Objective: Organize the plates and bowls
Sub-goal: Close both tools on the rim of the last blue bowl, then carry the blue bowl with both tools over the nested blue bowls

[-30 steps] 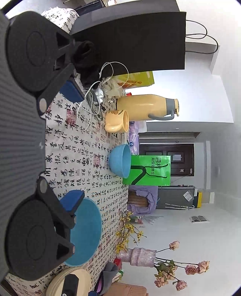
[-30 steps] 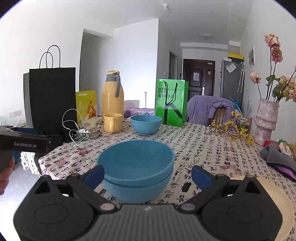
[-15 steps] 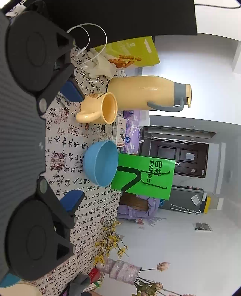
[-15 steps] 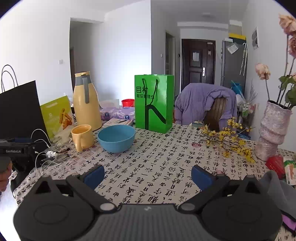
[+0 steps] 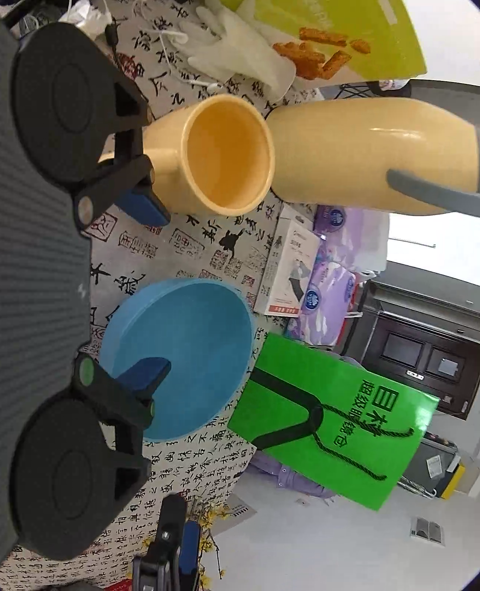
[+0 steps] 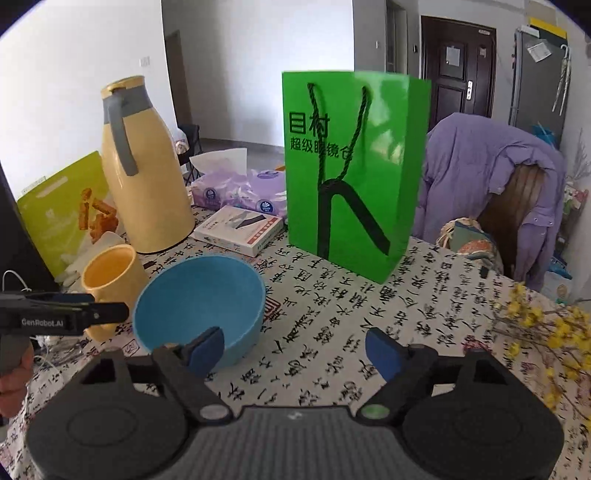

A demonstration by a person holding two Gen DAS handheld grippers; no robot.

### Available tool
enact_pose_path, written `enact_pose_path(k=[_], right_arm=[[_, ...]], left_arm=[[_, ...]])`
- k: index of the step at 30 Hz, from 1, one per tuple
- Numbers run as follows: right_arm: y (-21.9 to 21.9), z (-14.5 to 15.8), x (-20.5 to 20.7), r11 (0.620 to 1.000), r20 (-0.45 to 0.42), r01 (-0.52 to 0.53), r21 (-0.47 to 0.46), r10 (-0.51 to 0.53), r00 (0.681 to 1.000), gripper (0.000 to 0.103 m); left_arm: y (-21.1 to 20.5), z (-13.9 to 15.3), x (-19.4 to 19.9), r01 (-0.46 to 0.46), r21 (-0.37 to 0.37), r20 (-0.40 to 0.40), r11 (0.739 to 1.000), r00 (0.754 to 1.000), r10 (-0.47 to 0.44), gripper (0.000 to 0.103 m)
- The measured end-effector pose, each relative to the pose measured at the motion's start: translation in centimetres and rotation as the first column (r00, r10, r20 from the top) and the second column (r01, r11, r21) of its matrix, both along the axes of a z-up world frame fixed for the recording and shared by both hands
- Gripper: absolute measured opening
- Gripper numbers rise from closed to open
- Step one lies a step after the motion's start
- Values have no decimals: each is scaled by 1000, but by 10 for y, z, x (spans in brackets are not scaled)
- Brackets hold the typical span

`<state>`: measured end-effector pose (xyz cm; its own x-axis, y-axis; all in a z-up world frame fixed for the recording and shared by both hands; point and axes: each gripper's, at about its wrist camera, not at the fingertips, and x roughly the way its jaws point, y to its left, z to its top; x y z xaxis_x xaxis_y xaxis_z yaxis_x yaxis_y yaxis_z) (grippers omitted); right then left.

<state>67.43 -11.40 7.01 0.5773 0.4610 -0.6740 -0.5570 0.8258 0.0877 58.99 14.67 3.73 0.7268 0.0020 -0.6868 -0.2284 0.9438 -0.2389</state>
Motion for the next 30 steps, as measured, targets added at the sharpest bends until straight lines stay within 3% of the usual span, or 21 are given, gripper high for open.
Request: enact_pose_path(k=[3, 5, 11, 13, 15, 21, 30], right_arm=[[28, -26, 33, 1000, -63, 21, 0, -21, 998, 73], [47, -40, 43, 1000, -93, 15, -3, -15, 996, 68], [65, -64, 54, 1000, -155, 16, 16, -13, 988, 35], [66, -66, 53, 999, -172, 17, 32, -12, 985, 17], [67, -66, 52, 999, -197, 17, 47, -8, 980, 9], [52, -53, 39, 997, -183, 65, 38, -57, 982, 8], [-25, -1, -18, 985, -125, 170, 0, -169, 978, 8]], left_arm=[[-5, -13, 19, 6, 33, -32, 999, 999, -5, 71], [-8, -20, 28, 9, 54, -49, 999, 999, -6, 59], [-7, -28, 43, 13, 57, -93, 998, 996, -8, 22], [-6, -29, 43, 10, 30, -91, 999, 996, -8, 18], [-10, -27, 42, -2, 41, -94, 999, 996, 6, 16], [-28, -15, 36, 43, 32, -99, 999, 994, -40, 15], [-100, 30, -4, 190, 30, -43, 981, 981, -188, 15]])
